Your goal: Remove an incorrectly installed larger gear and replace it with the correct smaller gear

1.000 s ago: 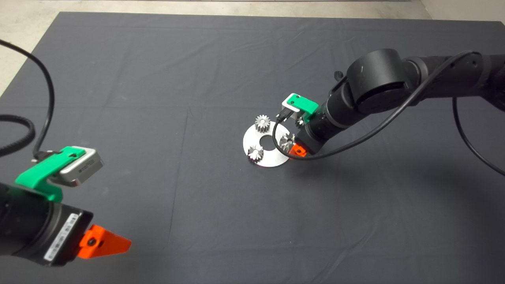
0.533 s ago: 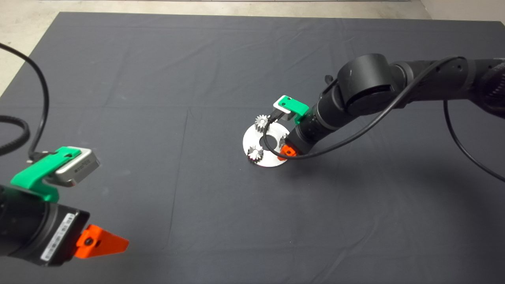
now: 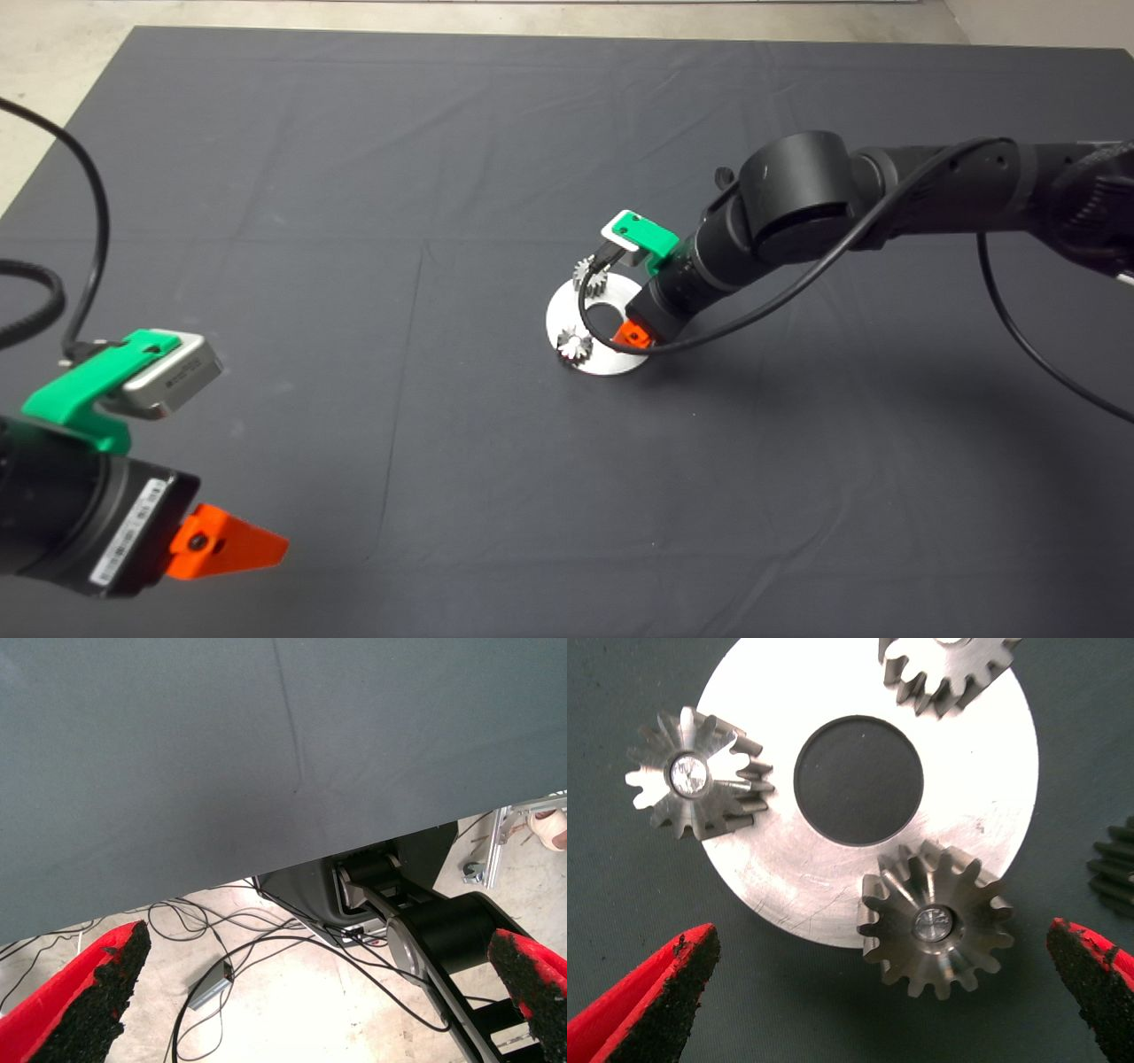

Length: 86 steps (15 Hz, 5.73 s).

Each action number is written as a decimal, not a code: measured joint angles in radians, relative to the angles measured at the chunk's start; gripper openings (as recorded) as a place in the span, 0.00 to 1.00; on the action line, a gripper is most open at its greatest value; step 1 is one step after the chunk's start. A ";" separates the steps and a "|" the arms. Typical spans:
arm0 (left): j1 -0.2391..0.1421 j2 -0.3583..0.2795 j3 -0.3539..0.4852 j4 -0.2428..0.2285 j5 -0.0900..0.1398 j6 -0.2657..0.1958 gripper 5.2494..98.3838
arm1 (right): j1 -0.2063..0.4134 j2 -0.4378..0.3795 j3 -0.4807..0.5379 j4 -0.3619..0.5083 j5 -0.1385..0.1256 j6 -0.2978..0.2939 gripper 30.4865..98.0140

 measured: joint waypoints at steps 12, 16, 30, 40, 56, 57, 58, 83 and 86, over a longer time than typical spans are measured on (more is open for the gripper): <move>0.000 0.000 0.001 0.000 -0.001 0.000 1.00 | -0.009 -0.011 -0.013 -0.030 -0.010 -0.023 1.00; 0.000 0.000 0.001 0.000 -0.001 0.000 1.00 | -0.038 -0.021 -0.023 -0.035 -0.013 -0.029 1.00; 0.000 -0.005 0.001 0.000 -0.001 0.000 1.00 | -0.056 -0.016 -0.052 -0.055 -0.006 -0.034 0.87; 0.000 -0.020 0.001 0.000 -0.001 0.000 1.00 | -0.056 0.001 -0.061 -0.081 -0.004 -0.056 0.66; 0.000 -0.011 0.001 0.000 -0.001 0.001 1.00 | -0.056 0.003 -0.061 -0.081 -0.006 -0.055 0.58; 0.000 -0.011 0.001 0.000 -0.001 0.001 1.00 | -0.056 0.003 -0.061 -0.081 -0.006 -0.055 0.58; 0.000 -0.011 0.001 0.000 -0.001 0.001 1.00 | -0.056 0.003 -0.061 -0.081 -0.006 -0.055 0.58; 0.000 -0.017 0.001 0.000 -0.001 0.001 1.00 | -0.056 0.012 -0.065 -0.081 0.000 -0.051 0.43; 0.000 -0.017 0.001 0.000 -0.001 0.001 1.00 | -0.056 0.009 -0.067 -0.081 -0.004 -0.051 0.43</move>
